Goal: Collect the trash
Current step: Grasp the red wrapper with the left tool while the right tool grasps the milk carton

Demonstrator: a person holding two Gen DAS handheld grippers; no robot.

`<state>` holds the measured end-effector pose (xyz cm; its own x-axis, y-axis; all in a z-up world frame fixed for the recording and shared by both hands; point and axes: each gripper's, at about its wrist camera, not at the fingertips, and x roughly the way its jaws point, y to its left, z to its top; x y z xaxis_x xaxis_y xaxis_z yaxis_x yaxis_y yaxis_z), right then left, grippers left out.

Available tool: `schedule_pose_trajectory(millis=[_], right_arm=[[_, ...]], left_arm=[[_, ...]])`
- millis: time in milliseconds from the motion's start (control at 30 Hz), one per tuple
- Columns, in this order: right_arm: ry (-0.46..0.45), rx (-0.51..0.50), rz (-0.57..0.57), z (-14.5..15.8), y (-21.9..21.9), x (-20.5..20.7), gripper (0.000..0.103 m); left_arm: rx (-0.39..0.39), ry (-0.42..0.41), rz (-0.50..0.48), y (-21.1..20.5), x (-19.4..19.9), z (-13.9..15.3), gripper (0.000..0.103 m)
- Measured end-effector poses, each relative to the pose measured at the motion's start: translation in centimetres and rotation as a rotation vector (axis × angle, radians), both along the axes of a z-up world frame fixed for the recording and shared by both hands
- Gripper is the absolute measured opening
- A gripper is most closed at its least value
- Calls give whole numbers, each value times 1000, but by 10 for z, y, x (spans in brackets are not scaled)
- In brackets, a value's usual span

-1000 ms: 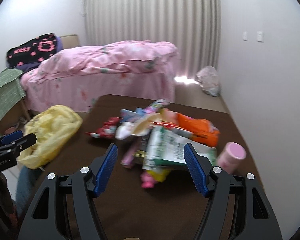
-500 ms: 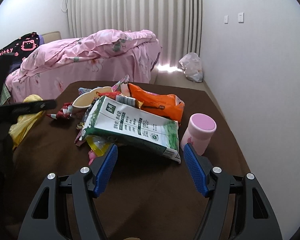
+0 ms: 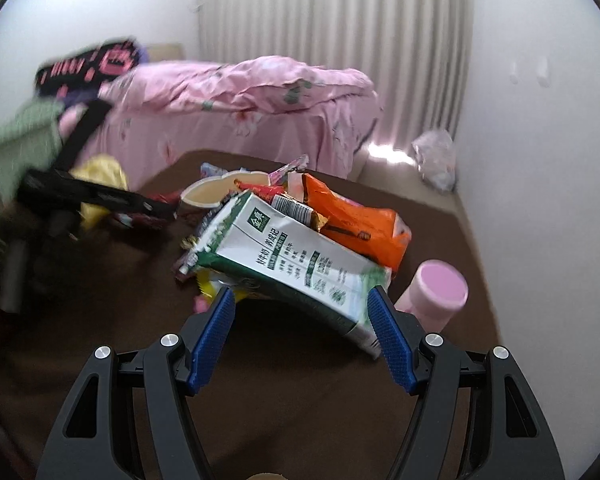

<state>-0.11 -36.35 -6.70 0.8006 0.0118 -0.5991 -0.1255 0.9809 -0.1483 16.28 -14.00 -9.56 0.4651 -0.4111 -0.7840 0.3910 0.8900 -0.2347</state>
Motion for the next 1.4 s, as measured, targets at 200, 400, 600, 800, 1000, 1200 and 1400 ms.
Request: schedule_pose_trajectory(millis=[200,400,600,800,1000,1200,1400], right_arm=[[16,-212,179,-1,11,25,65],[67,-183,271,5,22,67,65],[134,-65,232,-7,17,90,65],[231,308,190,-9,2,71,66],[240,380,261,0,28,39,66],[82,1,269,29,38,9,65],[163,-252,334,13,22,37,65]], left_arm=[[-14,-20,-41,6,-48,9,38],[-26,-21,-42,11,-64,9,38],[-50,9,-10,25,-68,2,38],[-85,-1,8,34,-71,6,38],[-88,-23,1,33,-76,11,38],[-78,-74,7,36,-80,24,38],[-78,-66,3,35,-80,24,38]])
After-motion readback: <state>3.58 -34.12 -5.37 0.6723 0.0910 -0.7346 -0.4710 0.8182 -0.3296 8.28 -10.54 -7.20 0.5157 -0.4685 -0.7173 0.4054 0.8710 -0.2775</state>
